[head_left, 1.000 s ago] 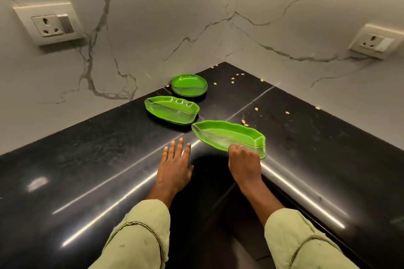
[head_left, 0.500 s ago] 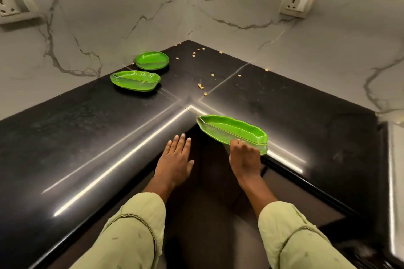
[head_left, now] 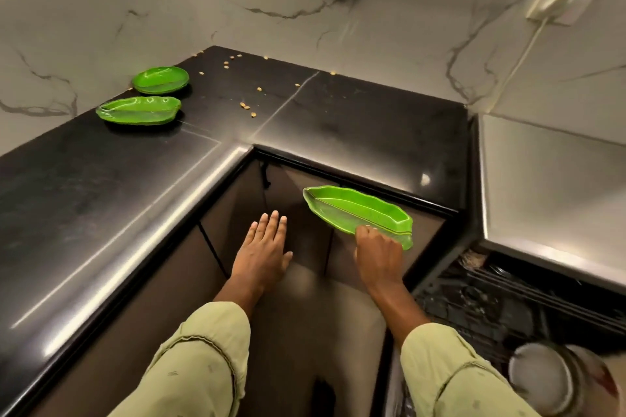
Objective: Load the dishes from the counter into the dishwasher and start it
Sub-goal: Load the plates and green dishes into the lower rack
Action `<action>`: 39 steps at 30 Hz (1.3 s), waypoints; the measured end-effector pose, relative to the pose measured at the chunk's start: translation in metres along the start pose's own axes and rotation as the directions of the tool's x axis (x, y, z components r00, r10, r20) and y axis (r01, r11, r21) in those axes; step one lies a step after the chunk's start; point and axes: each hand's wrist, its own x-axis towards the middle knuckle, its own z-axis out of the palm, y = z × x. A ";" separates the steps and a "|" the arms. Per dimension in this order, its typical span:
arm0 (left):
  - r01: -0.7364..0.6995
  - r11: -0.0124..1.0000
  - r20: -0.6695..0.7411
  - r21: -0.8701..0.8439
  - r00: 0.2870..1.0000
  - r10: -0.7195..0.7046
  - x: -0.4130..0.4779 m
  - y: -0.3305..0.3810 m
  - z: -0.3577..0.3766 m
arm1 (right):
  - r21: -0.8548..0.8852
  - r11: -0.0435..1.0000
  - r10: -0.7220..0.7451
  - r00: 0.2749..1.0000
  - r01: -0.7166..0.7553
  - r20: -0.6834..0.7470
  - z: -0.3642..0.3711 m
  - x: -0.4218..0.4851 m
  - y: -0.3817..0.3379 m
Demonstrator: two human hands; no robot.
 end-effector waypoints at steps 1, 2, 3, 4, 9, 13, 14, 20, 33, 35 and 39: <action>-0.015 1.000 0.012 -0.005 1.000 0.015 -0.006 0.005 0.004 | -0.014 1.000 0.007 1.000 -0.007 0.016 -0.002 -0.015 0.004; -0.035 0.999 0.034 -0.010 0.999 0.036 -0.014 0.013 0.009 | -0.024 1.000 0.013 0.999 -0.012 0.029 -0.004 -0.032 0.011; -0.050 0.999 0.049 -0.016 0.998 0.051 -0.020 0.021 0.015 | -0.023 1.000 0.020 0.999 -0.019 0.039 -0.005 -0.047 0.017; -0.064 0.998 0.062 -0.018 0.996 0.065 -0.026 0.028 0.021 | -0.018 0.999 0.033 0.998 -0.032 0.052 -0.006 -0.061 0.024; -0.180 0.984 0.165 -0.008 0.970 0.179 -0.053 0.068 0.044 | -0.023 0.981 0.193 0.964 -0.192 0.183 -0.011 -0.126 0.051; -0.258 0.966 0.200 -0.006 0.946 0.254 -0.057 0.103 0.053 | -0.038 0.947 0.320 0.920 -0.320 0.224 -0.013 -0.159 0.076; -0.274 0.962 0.212 -0.003 0.940 0.269 -0.057 0.110 0.056 | -0.032 0.936 0.348 0.904 -0.351 0.247 -0.014 -0.165 0.080; -0.373 0.928 0.320 0.017 0.881 0.348 -0.053 0.165 0.081 | -0.058 0.864 0.482 0.790 -0.500 0.378 -0.006 -0.207 0.115; -0.487 0.870 0.543 0.081 0.753 0.372 -0.020 0.282 0.192 | -0.052 0.734 0.548 0.546 -0.677 0.633 0.099 -0.255 0.217; -0.503 0.861 0.576 0.081 0.728 0.371 -0.008 0.293 0.220 | -0.035 0.695 0.557 0.506 -0.718 0.659 0.129 -0.256 0.231; -0.554 0.828 0.620 0.087 0.681 0.390 0.024 0.314 0.285 | -0.006 0.603 0.597 0.447 -0.798 0.666 0.194 -0.261 0.248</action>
